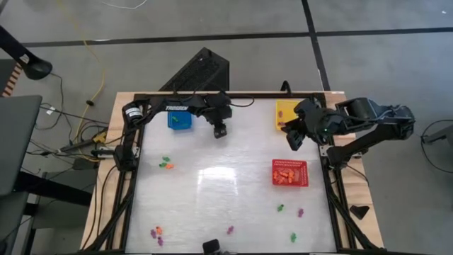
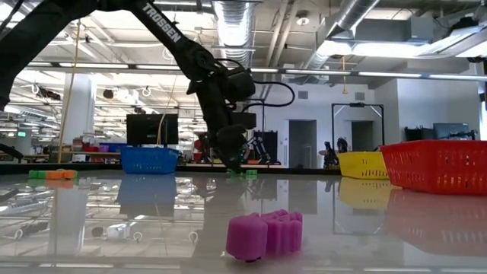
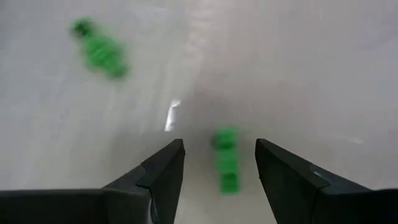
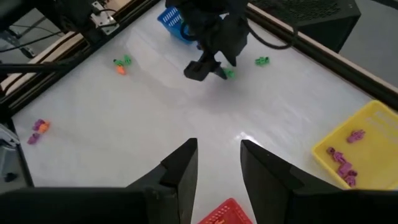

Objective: Sort Halloween decoration
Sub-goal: Put the green skeleton toy into the blue bin

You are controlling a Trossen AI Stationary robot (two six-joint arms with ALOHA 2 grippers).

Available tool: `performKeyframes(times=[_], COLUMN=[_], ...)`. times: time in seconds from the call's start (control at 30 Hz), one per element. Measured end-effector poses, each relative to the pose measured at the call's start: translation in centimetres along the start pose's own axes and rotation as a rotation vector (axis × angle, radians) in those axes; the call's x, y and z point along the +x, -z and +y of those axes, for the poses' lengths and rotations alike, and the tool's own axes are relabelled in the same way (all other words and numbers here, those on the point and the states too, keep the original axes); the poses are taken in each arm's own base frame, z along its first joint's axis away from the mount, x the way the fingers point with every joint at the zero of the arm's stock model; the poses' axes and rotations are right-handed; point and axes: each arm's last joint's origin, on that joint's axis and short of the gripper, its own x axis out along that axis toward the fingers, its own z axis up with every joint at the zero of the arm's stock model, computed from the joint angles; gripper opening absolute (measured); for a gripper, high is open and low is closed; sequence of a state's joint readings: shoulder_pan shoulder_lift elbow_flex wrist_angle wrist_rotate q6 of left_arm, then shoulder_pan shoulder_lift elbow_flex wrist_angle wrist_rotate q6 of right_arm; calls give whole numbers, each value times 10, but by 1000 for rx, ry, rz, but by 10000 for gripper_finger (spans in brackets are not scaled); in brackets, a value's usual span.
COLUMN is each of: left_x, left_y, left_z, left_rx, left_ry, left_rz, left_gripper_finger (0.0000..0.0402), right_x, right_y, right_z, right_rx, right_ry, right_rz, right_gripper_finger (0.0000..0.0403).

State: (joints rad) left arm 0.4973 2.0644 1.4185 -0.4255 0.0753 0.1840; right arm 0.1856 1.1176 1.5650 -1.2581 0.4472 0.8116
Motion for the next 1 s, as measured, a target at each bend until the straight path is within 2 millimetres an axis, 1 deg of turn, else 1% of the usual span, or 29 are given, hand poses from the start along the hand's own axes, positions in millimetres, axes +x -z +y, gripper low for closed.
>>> performKeyframes(times=[0.07, 0.1, 0.17, 0.23, 0.3, 0.37, 0.4, 0.43, 0.5, 0.57, 0.6, 0.63, 0.67, 0.73, 0.8, 0.83, 0.9, 0.97, 1.0], left_x=[0, 4, 6, 11, 13, 12, 11, 10, 6, -4, -11, -21, -34, -68, -101, -115, -138, -157, -162], left_y=[0, 1, 5, 12, 18, 20, 22, 23, 24, 24, 19, 18, 11, -2, -1, 2, 14, 32, 44], left_z=[2, 2, 5, 6, 11, 18, 21, 24, 29, 30, 31, 32, 35, 45, 56, 60, 67, 69, 69], left_rx=[-39, -53, -86, -105, -127, -142, -149, -172, -236, -278, -282, -294, -296, -302, -327, -342, -383, -417, -423], left_ry=[-51, -69, -66, -63, -42, 8, 62, 115, 187, 243, 266, 293, 308, 296, 264, 243, 189, 103, 47], left_rz=[1, 12, 47, 109, 150, 156, 152, 145, 127, 116, 74, 53, -14, -153, -231, -256, -281, -250, -208], left_gripper_finger=[189, 185, 171, 145, 109, 63, 37, 22, 15, 10, 9, 9, 8, 7, 7, 7, 7, 7, 7], right_x=[0, -1, -2, -3, -5, -6, -6, -6, -7, -8, -8, -9, -9, -10, -11, -11, -12, -12, -12], right_y=[1, 1, 3, 5, 7, 9, 9, 10, 11, 13, 14, 15, 16, 18, 20, 21, 21, 21, 21], right_z=[1, 2, 3, 5, 7, 8, 9, 9, 8, 7, 6, 5, 4, 2, -1, -2, -5, -7, -7], right_rx=[3, 7, 13, 9, 8, 1, -3, -7, -19, -37, -48, -61, -74, -99, -112, -113, -111, -116, -120], right_ry=[-5, -9, -20, -33, -46, -55, -58, -60, -41, -14, 5, 26, 45, 81, 121, 142, 183, 209, 216], right_rz=[3, 5, 9, 14, 20, 25, 27, 28, 24, 15, 9, 3, -4, -10, -18, -25, -39, -56, -65], right_gripper_finger=[152, 152, 152, 152, 152, 152, 152, 152, 152, 152, 152, 152, 152, 152, 152, 152, 152, 152, 152])
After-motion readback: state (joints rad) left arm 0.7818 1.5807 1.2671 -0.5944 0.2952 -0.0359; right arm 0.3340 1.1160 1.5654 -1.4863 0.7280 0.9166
